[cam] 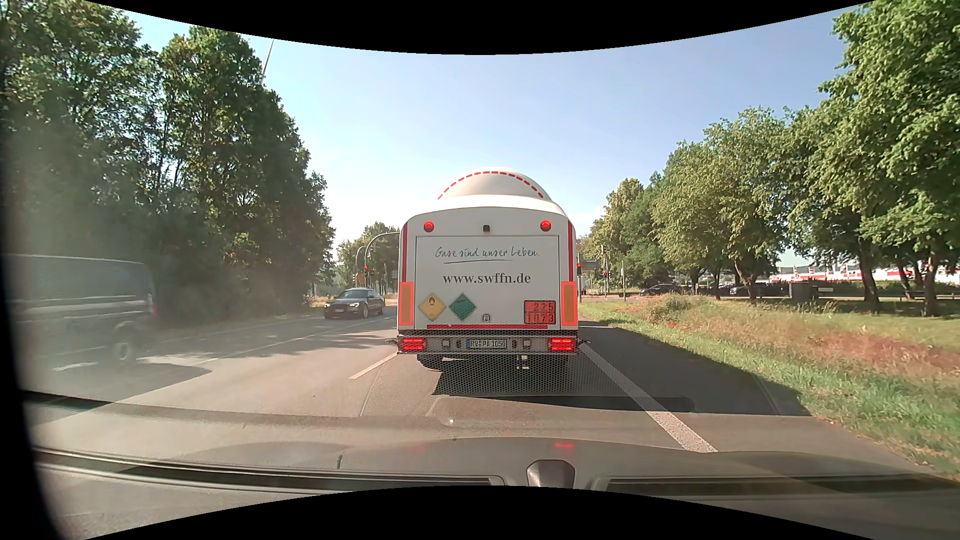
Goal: Follow the waypoints while adhering to traffic rules and regulations
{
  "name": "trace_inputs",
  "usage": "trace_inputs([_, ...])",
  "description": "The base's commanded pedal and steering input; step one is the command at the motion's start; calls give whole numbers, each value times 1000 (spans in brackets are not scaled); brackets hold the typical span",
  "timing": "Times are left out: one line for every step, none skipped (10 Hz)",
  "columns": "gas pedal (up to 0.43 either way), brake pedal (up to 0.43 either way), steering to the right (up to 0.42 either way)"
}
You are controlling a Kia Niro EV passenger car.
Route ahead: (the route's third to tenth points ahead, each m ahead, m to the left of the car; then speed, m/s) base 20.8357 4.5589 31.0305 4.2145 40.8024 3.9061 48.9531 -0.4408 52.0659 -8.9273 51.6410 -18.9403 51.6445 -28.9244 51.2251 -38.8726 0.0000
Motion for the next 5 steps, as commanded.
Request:
trace_inputs([0,6,4])
trace_inputs([0,6,5])
trace_inputs([0,6,4])
trace_inputs([0,6,5])
trace_inputs([0,6,5])
